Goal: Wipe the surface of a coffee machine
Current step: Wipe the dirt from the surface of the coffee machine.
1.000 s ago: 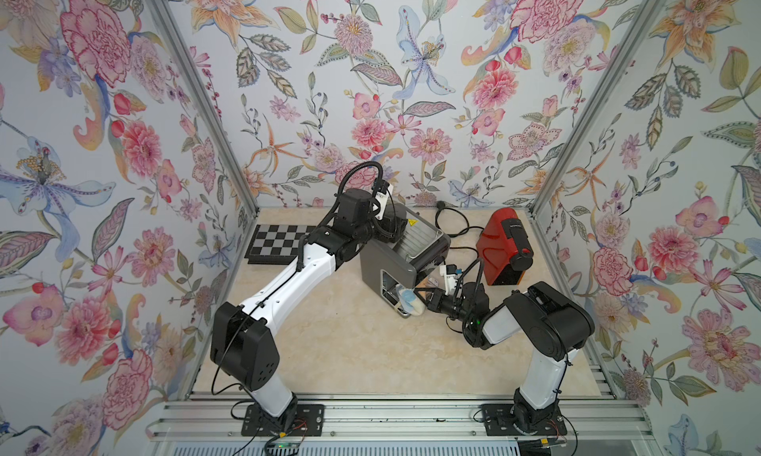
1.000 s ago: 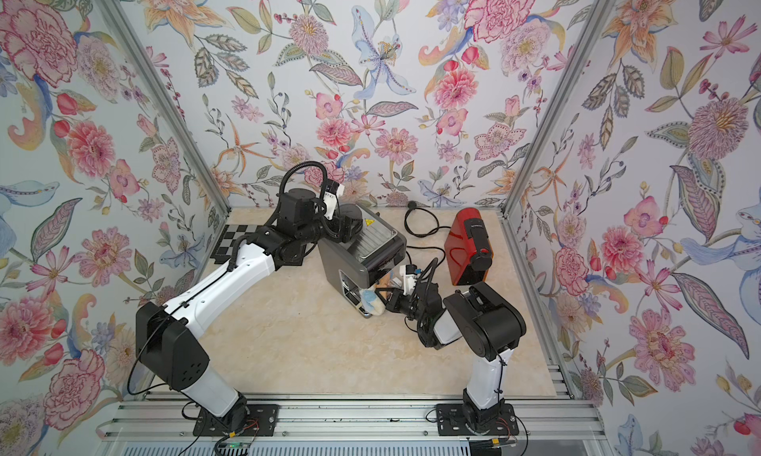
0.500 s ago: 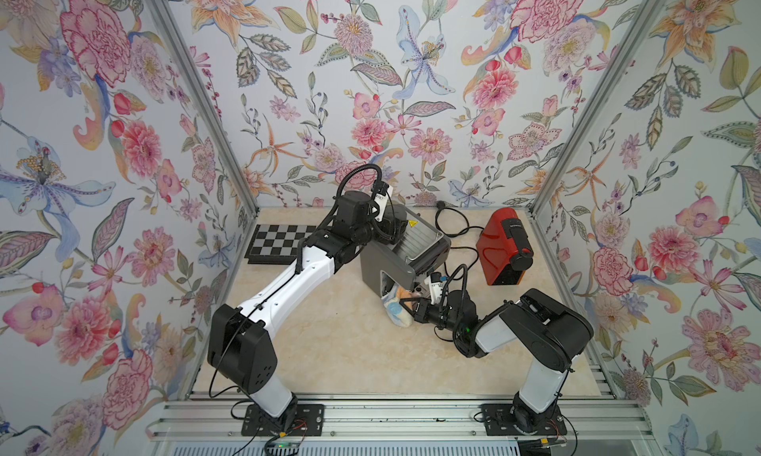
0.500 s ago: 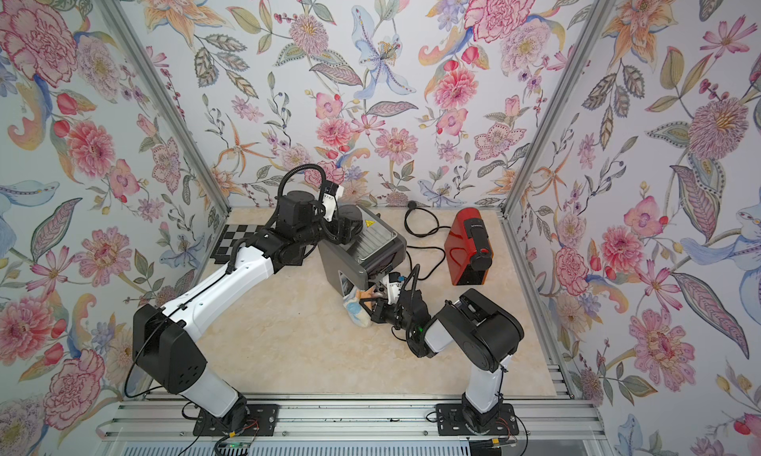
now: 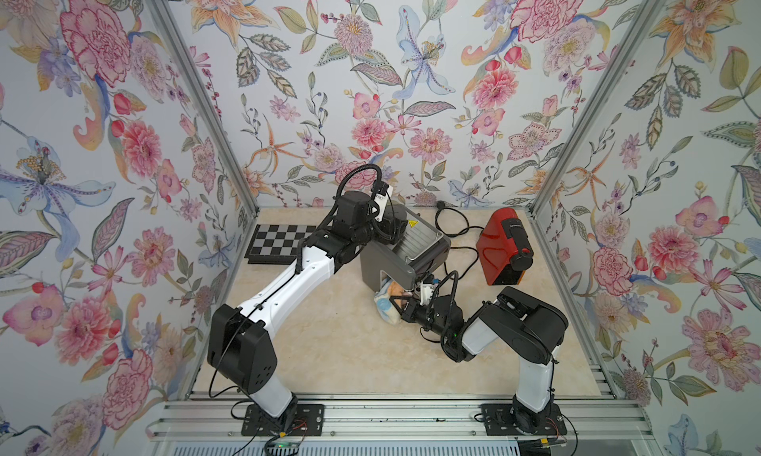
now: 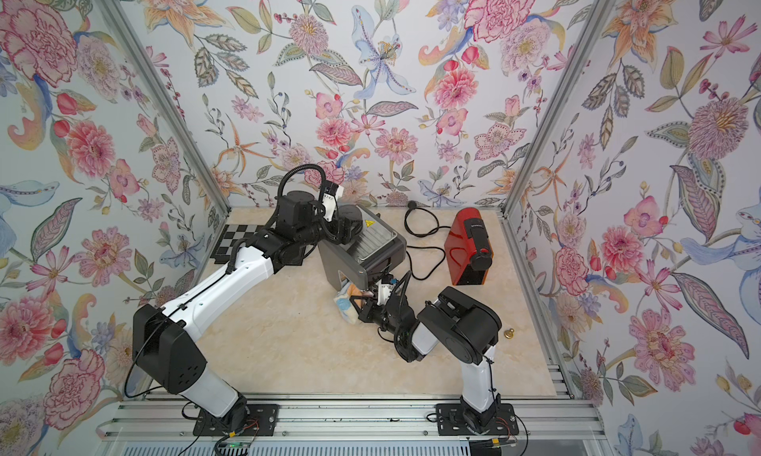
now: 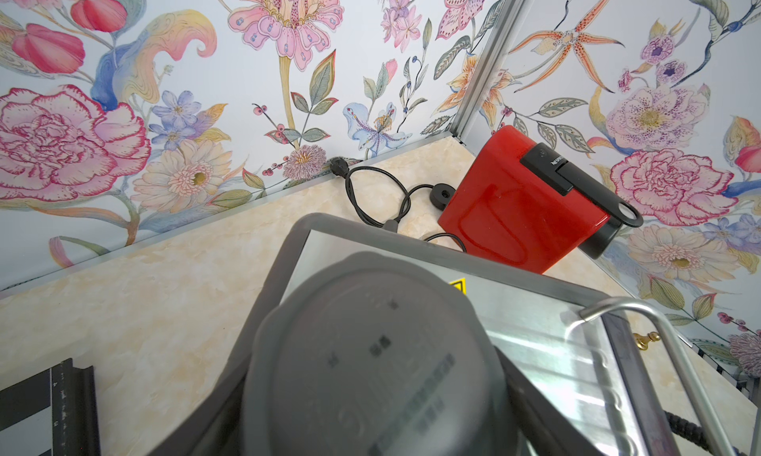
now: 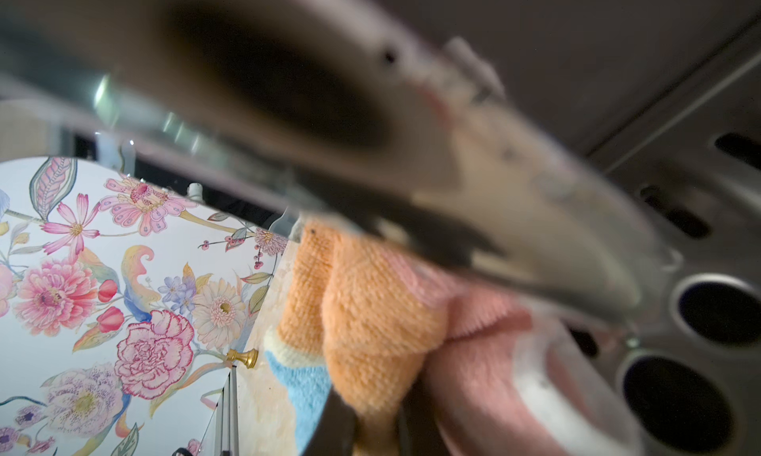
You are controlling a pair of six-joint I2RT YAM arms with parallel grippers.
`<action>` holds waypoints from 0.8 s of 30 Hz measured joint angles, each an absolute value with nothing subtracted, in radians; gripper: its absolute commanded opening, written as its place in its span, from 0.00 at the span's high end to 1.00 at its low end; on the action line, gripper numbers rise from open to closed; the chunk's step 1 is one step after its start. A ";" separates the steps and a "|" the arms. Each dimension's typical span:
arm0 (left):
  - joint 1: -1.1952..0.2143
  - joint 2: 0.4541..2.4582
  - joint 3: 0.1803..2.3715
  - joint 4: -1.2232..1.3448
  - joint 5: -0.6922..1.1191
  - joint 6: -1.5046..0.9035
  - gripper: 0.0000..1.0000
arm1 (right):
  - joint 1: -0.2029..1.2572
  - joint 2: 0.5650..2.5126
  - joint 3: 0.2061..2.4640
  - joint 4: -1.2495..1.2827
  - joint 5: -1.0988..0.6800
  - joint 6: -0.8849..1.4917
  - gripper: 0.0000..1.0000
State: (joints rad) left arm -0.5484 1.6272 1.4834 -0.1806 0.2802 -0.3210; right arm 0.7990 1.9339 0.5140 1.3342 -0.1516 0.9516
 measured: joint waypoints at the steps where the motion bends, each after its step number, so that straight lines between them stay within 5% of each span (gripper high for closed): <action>1: -0.548 1.627 1.483 -0.181 0.280 -0.321 0.79 | 0.801 1.934 0.523 1.335 -0.141 0.954 1.00; 24: -0.548 1.617 1.468 -0.173 0.289 -0.314 0.79 | 0.943 1.758 0.419 1.283 0.064 0.905 1.00</action>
